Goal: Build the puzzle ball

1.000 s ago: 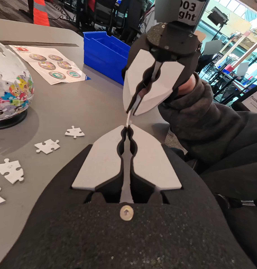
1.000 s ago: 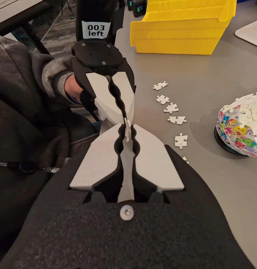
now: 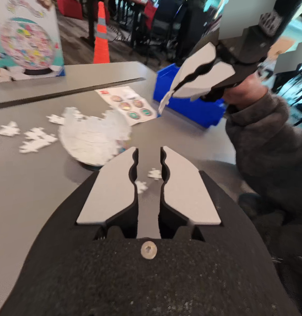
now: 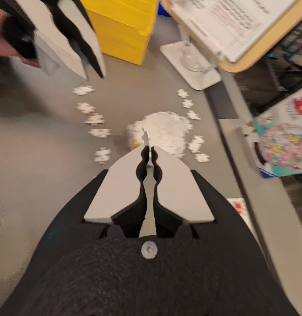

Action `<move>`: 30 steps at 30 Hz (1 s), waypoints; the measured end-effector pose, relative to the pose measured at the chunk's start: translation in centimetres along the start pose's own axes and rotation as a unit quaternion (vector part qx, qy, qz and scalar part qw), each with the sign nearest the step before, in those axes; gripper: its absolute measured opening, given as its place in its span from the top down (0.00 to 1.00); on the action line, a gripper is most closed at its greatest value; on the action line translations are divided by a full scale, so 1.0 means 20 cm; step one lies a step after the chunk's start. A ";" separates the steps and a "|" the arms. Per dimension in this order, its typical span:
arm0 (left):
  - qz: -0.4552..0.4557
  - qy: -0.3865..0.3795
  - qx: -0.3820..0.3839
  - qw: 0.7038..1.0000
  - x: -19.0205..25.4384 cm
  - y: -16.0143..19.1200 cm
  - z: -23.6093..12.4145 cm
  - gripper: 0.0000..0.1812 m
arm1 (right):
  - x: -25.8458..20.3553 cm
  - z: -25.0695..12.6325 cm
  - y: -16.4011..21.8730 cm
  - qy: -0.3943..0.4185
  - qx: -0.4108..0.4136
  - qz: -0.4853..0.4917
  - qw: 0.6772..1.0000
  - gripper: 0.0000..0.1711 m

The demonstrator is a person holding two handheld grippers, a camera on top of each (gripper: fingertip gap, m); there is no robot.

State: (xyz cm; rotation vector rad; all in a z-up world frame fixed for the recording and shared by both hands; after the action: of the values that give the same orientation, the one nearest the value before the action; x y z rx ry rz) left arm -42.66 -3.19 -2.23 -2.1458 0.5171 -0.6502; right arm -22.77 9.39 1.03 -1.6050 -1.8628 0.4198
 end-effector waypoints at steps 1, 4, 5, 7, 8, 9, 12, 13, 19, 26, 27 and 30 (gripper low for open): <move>0.015 -0.023 -0.018 0.999 -0.08 -0.06 0.01 0.87 | 0.09 0.04 -0.01 0.017 -0.005 0.004 1.000 0.99; 0.064 -0.081 -0.098 0.990 -0.31 -0.20 0.12 0.82 | 0.29 0.20 -0.06 -0.001 -0.020 0.015 1.000 0.99; 0.082 -0.086 -0.129 0.984 -0.36 -0.24 0.17 0.80 | 0.34 0.25 -0.07 -0.006 -0.027 0.013 1.000 0.99; 0.122 -0.096 -0.166 0.974 -0.44 -0.32 0.27 0.77 | 0.41 0.34 -0.10 -0.027 -0.042 0.005 0.999 0.99; 0.141 -0.097 -0.176 0.969 -0.47 -0.35 0.32 0.77 | 0.44 0.38 -0.11 -0.046 -0.065 0.000 0.997 0.99; 0.155 -0.099 -0.187 0.965 -0.50 -0.37 0.36 0.77 | 0.46 0.42 -0.11 -0.061 -0.086 -0.007 0.994 0.99; 0.174 -0.070 -0.214 0.959 -0.60 -0.39 0.48 0.74 | 0.49 0.53 -0.10 -0.088 -0.115 -0.016 0.989 0.99; 0.175 -0.055 -0.218 0.959 -0.62 -0.39 0.51 0.73 | 0.50 0.57 -0.10 -0.098 -0.122 -0.015 0.988 0.99; 0.188 -0.013 -0.250 0.950 -0.72 -0.34 0.63 0.71 | 0.50 0.69 -0.04 -0.097 -0.165 0.010 0.981 0.99; 0.212 0.003 -0.270 0.939 -0.70 -0.34 0.72 0.76 | 0.48 0.71 -0.03 -0.098 -0.153 0.018 0.983 0.99; 0.212 0.004 -0.272 0.939 -0.70 -0.34 0.72 0.76 | 0.48 0.70 -0.02 -0.103 -0.146 0.018 0.984 0.99; 0.226 -0.005 -0.270 0.936 -0.70 -0.35 0.69 0.78 | 0.50 0.67 -0.01 -0.108 -0.128 0.020 0.986 0.99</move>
State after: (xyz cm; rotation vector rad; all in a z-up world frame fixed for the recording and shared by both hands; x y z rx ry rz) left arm -44.26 16.81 -7.79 -2.3946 1.2547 -0.2498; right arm -32.06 21.21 -6.23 -1.8302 -2.1213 0.3973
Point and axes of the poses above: each gripper's, where its closed fingertips meet, z out along the fingers, y out of its underside, x = y × z across the jaws, the point moved 8 cm from there along -z, back along the fingers, and after that the axes turned 14 degrees about -x, right-handed, at the moved point
